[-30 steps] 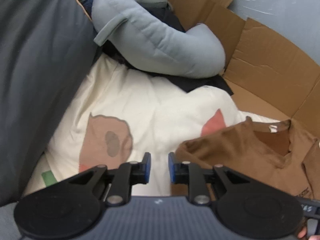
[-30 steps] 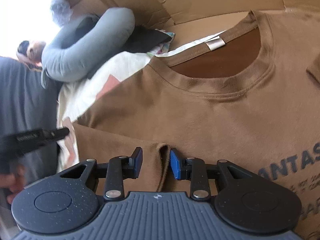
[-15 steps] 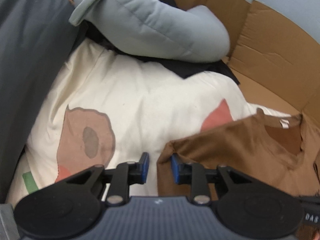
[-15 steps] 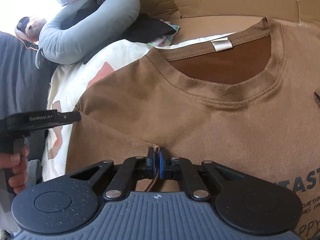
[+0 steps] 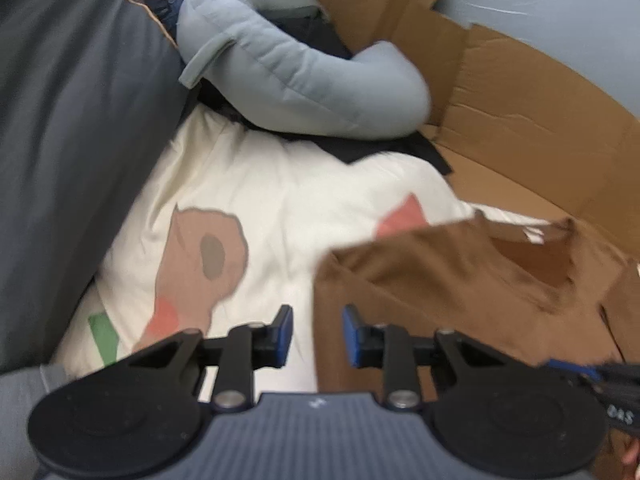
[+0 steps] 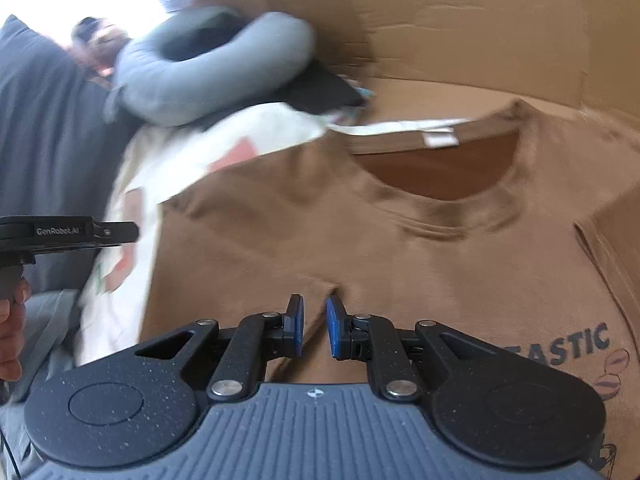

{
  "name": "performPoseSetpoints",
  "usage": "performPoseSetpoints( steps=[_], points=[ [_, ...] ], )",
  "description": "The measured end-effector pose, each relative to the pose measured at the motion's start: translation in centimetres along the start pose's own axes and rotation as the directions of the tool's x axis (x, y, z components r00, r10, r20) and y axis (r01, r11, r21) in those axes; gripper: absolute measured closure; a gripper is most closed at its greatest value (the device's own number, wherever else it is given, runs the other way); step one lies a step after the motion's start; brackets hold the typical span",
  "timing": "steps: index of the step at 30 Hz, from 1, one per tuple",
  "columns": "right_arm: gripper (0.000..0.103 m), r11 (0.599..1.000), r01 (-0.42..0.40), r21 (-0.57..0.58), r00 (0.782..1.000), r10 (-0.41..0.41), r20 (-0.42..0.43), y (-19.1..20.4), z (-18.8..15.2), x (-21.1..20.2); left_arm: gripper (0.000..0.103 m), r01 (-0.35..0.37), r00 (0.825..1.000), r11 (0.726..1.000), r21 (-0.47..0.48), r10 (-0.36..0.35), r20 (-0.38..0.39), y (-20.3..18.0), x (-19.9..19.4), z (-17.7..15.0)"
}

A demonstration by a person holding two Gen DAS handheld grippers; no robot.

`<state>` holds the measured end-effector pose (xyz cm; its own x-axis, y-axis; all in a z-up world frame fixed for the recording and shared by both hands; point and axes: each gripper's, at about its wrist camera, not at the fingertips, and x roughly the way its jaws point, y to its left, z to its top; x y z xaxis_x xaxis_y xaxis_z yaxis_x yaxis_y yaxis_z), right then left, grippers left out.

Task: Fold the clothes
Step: 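Smooth the folded sleeve flat on the shirt with both open tools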

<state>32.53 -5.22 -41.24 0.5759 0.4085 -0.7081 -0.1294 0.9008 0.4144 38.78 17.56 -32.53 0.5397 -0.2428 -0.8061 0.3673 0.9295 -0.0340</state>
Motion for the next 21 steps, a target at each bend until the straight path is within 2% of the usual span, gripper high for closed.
performPoseSetpoints(
  steps=[8,11,15,18,21],
  points=[
    [0.090,0.974,-0.099,-0.203,0.994,0.088,-0.067,4.1,-1.5,0.7,0.085,0.118,0.993,0.990,-0.083,-0.117,0.021,-0.6,-2.9,-6.0],
    [0.090,0.960,-0.120,-0.254,0.990,0.098,-0.098,5.0,-2.5,1.6,0.085,0.122,0.993,0.986,-0.116,-0.120,0.017,-0.7,-2.6,-8.1],
    [0.089,0.946,-0.104,-0.308,0.991,0.073,-0.113,5.3,-3.6,2.7,0.085,0.111,0.994,0.989,-0.097,-0.111,0.003,-1.3,-1.7,-10.6],
    [0.086,0.939,-0.089,-0.332,0.990,0.047,-0.134,5.0,-3.8,3.4,0.079,0.091,0.996,0.992,-0.084,-0.092,-0.003,-1.3,-1.1,-11.8],
    [0.086,0.927,-0.096,-0.362,0.987,0.042,-0.155,4.9,-3.7,3.7,0.083,0.082,0.996,0.993,-0.088,-0.084,-0.022,-0.7,-0.4,-12.9]
  ],
)
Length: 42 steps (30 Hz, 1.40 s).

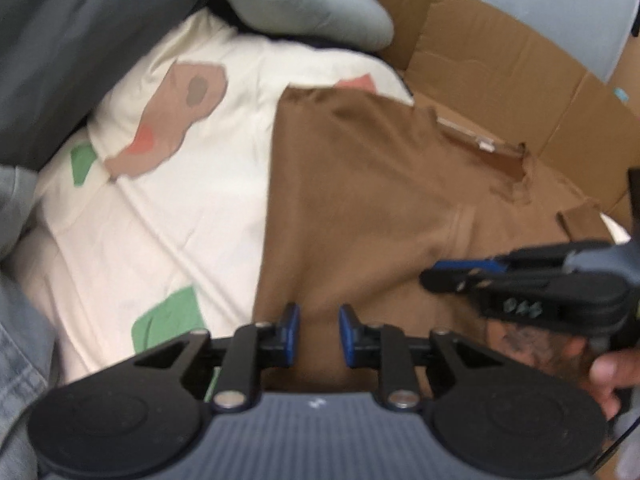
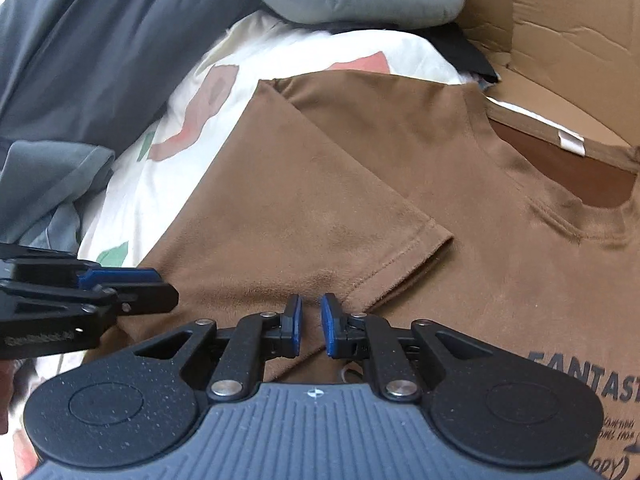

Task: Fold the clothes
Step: 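Smooth the folded sleeve flat on the shirt with both open tools, then raise both open tools and pull back from the T-shirt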

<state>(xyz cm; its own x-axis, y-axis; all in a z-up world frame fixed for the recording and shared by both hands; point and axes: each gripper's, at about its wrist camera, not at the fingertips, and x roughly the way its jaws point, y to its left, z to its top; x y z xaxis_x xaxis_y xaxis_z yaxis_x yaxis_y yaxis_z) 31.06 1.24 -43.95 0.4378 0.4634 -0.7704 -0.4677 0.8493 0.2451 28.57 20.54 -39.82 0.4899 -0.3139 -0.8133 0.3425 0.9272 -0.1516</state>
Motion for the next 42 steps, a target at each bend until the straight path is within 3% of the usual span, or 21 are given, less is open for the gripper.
performPoseSetpoints(
  steps=[4,8,10,16,21,27,30,32,42],
  points=[
    [0.086,0.998,-0.020,-0.053,0.999,0.018,-0.051,-0.5,0.5,0.0,0.084,-0.005,1.000,0.999,0.032,0.006,-0.005,0.0,-0.3,-0.7],
    [0.086,0.992,-0.038,-0.121,0.993,0.023,-0.119,-0.8,1.2,-0.3,0.067,0.009,1.000,0.998,0.057,-0.010,0.015,-1.5,-1.6,-1.2],
    [0.084,0.988,-0.047,-0.147,0.990,0.026,-0.142,-1.0,1.4,-0.8,0.067,0.033,0.999,0.997,0.070,-0.035,0.030,-2.5,-2.2,-1.7],
    [0.081,0.993,-0.071,-0.090,0.988,0.058,-0.144,-3.7,0.7,-3.8,0.069,0.071,0.997,0.995,0.075,-0.070,-0.009,-4.8,-1.5,-3.3],
    [0.081,0.999,-0.011,-0.049,0.988,0.003,-0.154,-6.9,-0.1,-6.6,0.068,0.059,0.997,0.994,0.089,-0.055,-0.050,-5.8,-0.4,-3.8],
    [0.081,0.999,0.019,0.041,0.991,-0.013,-0.137,-10.0,-0.1,-12.7,0.065,0.046,0.995,0.996,0.077,-0.038,-0.094,-6.3,-0.6,-3.0],
    [0.065,0.995,0.015,0.095,0.993,-0.004,-0.120,-10.8,-0.4,-16.3,0.057,0.054,0.993,0.997,0.051,-0.048,-0.106,-6.5,-1.9,-2.3],
    [0.058,0.992,0.008,0.126,0.994,0.007,-0.112,-11.5,-0.5,-18.6,0.051,0.046,0.994,0.998,0.051,-0.040,-0.101,-6.9,-3.2,-1.7],
    [0.051,0.970,0.079,0.230,0.997,-0.074,-0.028,-15.3,0.7,-30.7,0.034,0.014,0.997,0.997,0.073,-0.008,-0.076,-8.1,-11.3,2.0]
  ],
)
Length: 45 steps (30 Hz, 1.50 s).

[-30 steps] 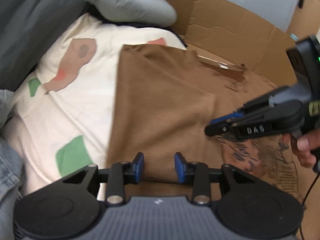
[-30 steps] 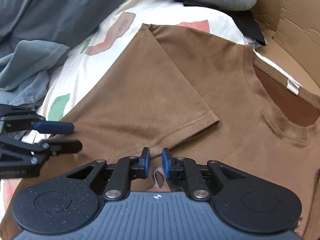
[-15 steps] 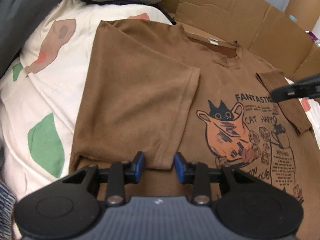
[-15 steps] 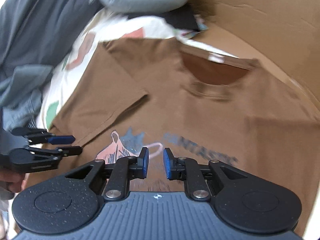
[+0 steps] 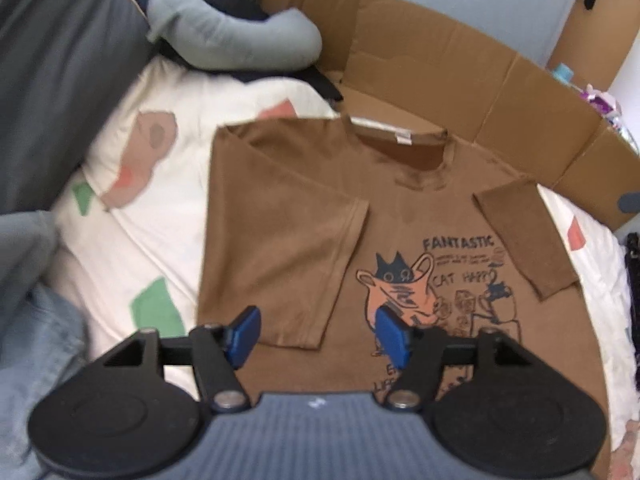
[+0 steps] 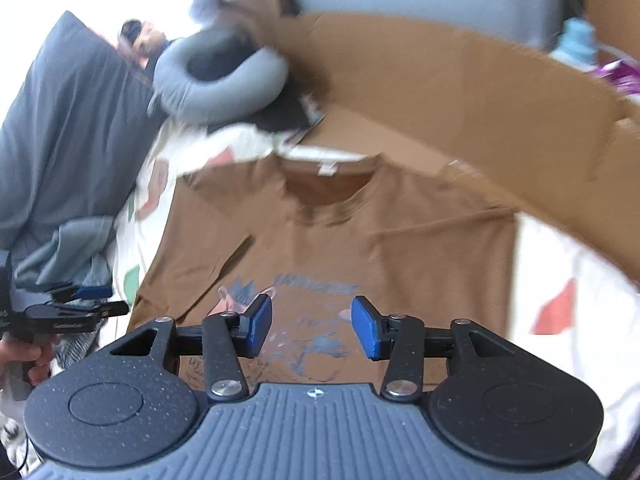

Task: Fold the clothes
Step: 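Raise both open tools and pull back from the T-shirt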

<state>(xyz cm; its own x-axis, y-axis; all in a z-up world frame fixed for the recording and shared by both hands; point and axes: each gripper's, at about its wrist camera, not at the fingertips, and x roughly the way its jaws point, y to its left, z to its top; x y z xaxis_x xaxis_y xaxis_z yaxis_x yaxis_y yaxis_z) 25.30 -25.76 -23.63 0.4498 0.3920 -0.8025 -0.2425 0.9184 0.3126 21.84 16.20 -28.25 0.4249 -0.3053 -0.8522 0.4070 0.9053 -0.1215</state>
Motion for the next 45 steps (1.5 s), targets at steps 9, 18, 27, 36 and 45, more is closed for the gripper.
performPoseSetpoints(
  steps=[9,18,27,36,45],
  points=[
    [0.049,0.997,0.044,0.070,0.997,-0.049,0.060,-3.8,1.4,-11.1,0.027,-0.007,1.000,0.999,-0.047,0.007,-0.004,-0.2,-7.4,1.5],
    [0.049,0.992,0.052,0.117,0.994,-0.063,0.093,-6.9,-0.3,-20.2,0.024,-0.025,0.999,0.997,-0.075,0.022,-0.047,-0.6,-12.8,0.4],
    [0.049,0.980,0.056,0.193,0.985,-0.086,0.150,-10.9,-4.7,-28.1,0.019,-0.060,0.996,0.992,-0.112,0.051,-0.075,-0.5,-17.0,-3.3],
    [0.049,0.959,0.052,0.280,0.984,-0.096,0.148,-14.0,-11.5,-32.1,0.019,-0.094,0.989,0.983,-0.158,0.074,-0.125,0.6,-19.0,-8.4],
    [0.048,0.963,0.090,0.255,0.980,-0.132,0.150,-14.6,-16.4,-35.5,0.019,-0.106,0.989,0.981,-0.162,0.087,-0.120,0.9,-20.9,-11.5]
  ],
)
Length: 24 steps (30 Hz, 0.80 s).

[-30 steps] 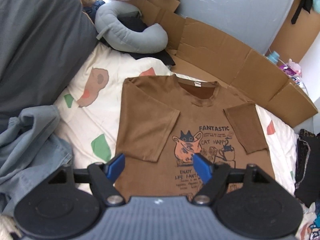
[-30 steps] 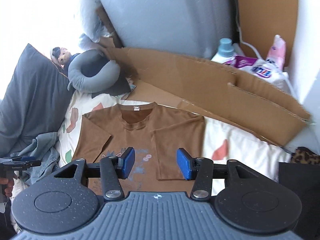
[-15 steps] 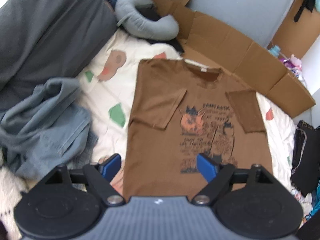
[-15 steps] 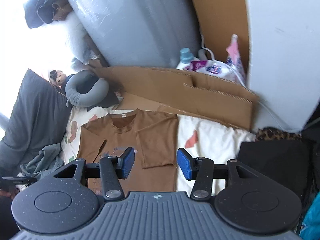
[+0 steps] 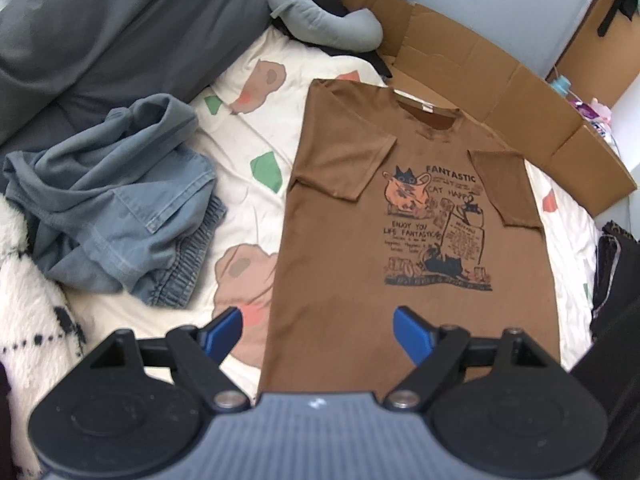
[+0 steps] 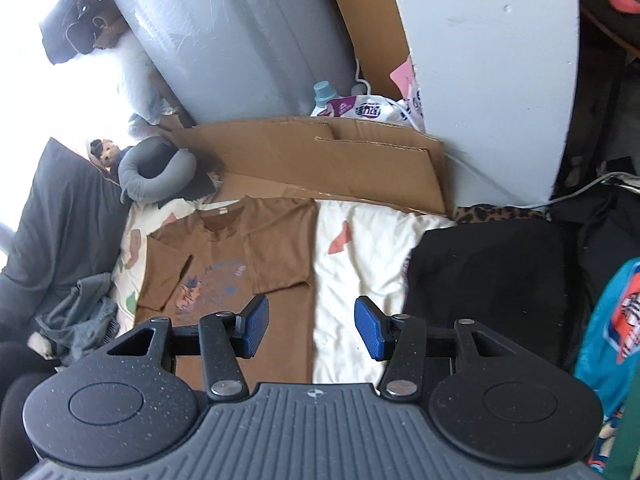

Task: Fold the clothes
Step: 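Raise both open tools and pull back from the T-shirt, then move the right tool to the shirt hem and pinch it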

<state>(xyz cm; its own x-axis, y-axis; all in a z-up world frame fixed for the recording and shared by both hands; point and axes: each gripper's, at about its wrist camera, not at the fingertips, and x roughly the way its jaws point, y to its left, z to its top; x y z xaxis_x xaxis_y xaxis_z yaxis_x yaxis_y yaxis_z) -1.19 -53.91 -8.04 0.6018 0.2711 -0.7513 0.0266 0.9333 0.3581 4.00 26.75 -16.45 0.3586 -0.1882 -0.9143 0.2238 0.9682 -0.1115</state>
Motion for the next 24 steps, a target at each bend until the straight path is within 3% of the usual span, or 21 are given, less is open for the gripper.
performPoseSetpoints(
  steps=[11,18,24],
  points=[
    [0.048,0.989,0.084,-0.119,0.995,-0.090,-0.049,-2.0,-2.2,-2.7,0.019,-0.024,1.000,1.000,0.001,0.024,-0.009,0.8,0.3,-3.0],
    [0.048,0.994,0.053,-0.100,0.994,-0.062,-0.086,-2.9,-5.2,-0.9,0.019,-0.034,0.999,0.999,-0.030,0.033,-0.031,1.7,1.8,-5.0],
    [0.049,0.998,-0.006,-0.058,0.996,0.000,-0.090,-2.7,-10.7,3.3,0.019,-0.059,0.996,0.997,-0.052,0.055,-0.066,2.8,4.0,-7.4]
  ],
)
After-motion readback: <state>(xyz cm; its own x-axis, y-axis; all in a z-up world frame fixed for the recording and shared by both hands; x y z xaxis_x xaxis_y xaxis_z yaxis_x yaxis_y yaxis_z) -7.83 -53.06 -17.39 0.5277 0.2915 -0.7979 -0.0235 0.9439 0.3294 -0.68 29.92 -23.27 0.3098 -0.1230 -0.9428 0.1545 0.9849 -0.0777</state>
